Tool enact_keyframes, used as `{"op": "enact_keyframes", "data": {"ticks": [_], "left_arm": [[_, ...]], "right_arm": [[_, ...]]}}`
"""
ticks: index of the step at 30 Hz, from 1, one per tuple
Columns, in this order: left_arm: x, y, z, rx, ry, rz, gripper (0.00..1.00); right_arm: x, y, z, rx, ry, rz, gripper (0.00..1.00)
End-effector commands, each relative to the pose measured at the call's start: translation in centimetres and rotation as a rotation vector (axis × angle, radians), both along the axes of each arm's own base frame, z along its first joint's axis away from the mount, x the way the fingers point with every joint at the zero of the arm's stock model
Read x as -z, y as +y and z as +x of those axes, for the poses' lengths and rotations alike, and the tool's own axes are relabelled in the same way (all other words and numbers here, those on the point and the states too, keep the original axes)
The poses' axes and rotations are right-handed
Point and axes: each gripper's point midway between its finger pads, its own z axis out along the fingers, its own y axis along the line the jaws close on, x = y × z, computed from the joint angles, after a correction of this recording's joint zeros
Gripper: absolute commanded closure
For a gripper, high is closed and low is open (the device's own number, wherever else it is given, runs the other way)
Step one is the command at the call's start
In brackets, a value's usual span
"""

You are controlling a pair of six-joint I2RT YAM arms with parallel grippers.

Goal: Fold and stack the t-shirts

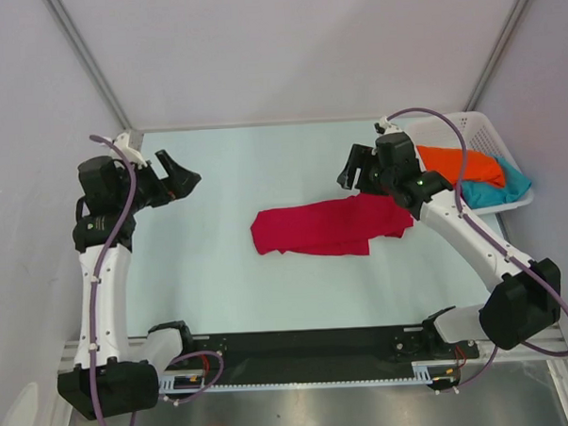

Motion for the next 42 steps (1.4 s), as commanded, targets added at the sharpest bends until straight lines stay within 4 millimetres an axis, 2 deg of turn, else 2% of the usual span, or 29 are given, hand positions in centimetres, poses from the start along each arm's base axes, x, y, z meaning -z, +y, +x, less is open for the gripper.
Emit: {"op": "enact_keyframes", "data": {"ticks": [1,6,12,14,15,16,20,21,24,30,32,36,42], "left_arm": [[1.5,-0.6,0.1,0.034,0.032,-0.026,0.00],[4.5,-1.2,0.5,0.060,0.138,-0.069,0.00],[7.2,-1.4,0.7,0.061,0.238,-0.097,0.00],[8.1,-2.1,0.6,0.069,0.275,-0.136,0.00],[8.6,-3.0,0.5,0.092,0.292,-0.145,0.00],[9.4,-3.8,0.2,0.109,0.312,-0.154,0.00],[11.6,-7.8,-0.3,0.194,0.369,-0.139,0.00],[12.8,-9.4,-0.7,0.237,0.410,-0.123,0.00],[15.3,-11.6,-1.1,0.280,0.499,-0.097,0.00],[18.9,-14.6,-1.8,0.315,0.594,-0.049,0.00],[19.5,-15.6,-1.9,0.326,0.610,-0.045,0.00],[22.2,-17.4,-2.4,0.344,0.684,0.007,0.00],[24.8,-17.5,-2.3,0.297,0.750,0.046,0.00]], "right_arm": [[-2.0,0.2,0.5,0.008,-0.047,0.020,0.26],[-1.0,0.4,0.4,0.002,-0.024,0.018,0.27],[0.2,0.5,0.0,-0.019,0.008,0.041,0.29],[0.4,0.2,0.3,-0.005,0.010,0.069,0.30],[1.4,0.2,-0.1,-0.010,0.037,0.087,0.30],[1.3,0.3,0.1,-0.005,0.032,0.122,0.30],[3.7,-1.0,-0.1,0.025,0.093,0.182,0.35],[4.2,-1.1,-0.3,0.024,0.105,0.187,0.35],[6.0,-1.7,-0.9,0.040,0.147,0.181,0.36],[7.7,-3.2,-1.1,0.073,0.180,0.168,0.36],[8.1,-3.3,-1.2,0.078,0.187,0.167,0.37],[8.6,-3.5,-1.2,0.082,0.199,0.166,0.37],[9.3,-4.4,-1.1,0.093,0.214,0.164,0.37]]}}
